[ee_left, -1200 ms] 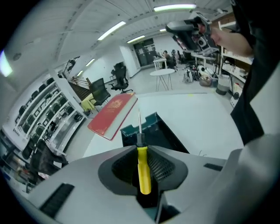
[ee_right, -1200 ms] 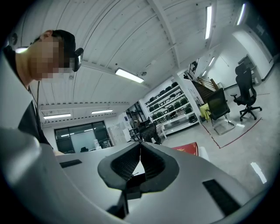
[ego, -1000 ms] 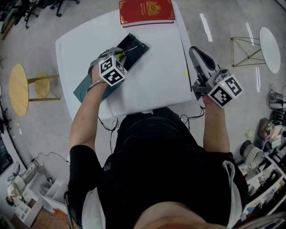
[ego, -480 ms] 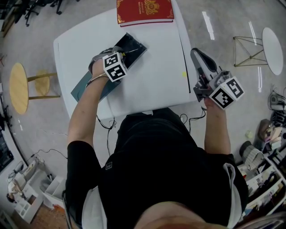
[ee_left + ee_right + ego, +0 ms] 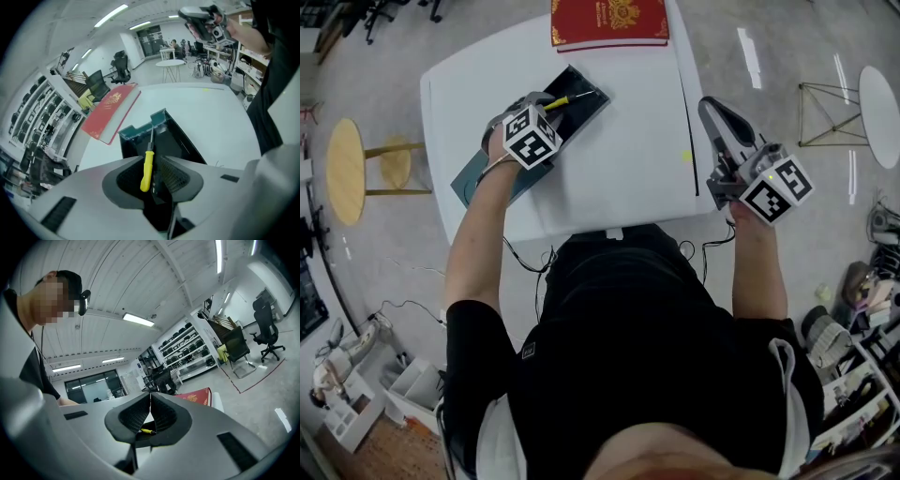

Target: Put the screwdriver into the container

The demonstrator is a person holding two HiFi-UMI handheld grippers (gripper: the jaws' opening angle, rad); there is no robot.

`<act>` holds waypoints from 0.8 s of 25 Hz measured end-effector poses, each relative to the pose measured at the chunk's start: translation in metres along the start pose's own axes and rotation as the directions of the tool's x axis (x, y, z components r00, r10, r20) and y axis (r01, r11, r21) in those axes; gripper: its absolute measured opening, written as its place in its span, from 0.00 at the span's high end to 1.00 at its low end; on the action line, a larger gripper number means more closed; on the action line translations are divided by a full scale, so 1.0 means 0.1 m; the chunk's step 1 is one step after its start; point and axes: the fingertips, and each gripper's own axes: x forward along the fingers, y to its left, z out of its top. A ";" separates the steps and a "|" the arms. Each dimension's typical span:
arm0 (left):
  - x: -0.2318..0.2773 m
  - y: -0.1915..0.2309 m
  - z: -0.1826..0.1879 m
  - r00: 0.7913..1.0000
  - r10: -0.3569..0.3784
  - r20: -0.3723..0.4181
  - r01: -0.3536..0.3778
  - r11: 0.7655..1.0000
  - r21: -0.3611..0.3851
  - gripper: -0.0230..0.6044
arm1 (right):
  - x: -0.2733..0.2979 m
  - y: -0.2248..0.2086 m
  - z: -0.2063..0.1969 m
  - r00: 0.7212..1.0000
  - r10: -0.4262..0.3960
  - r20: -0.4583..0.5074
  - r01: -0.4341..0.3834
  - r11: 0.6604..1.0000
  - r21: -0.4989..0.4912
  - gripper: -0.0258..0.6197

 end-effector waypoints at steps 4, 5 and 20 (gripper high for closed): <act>-0.43 0.08 0.04 0.989 0.080 0.124 -0.062 0.988 -0.145 0.78 | 0.05 0.16 0.04 1.000 0.020 0.006 -0.020 1.000 -0.016 0.91; -0.56 0.11 0.03 0.981 0.107 0.161 -0.076 0.979 -0.190 0.80 | 0.09 0.21 0.06 0.999 0.031 0.009 -0.030 0.999 -0.021 0.91; -2.73 -0.27 -1.30 0.777 0.435 0.456 -0.118 0.811 -0.572 0.91 | 1.05 2.27 -0.27 0.978 0.205 -0.027 -0.207 0.968 -0.144 0.91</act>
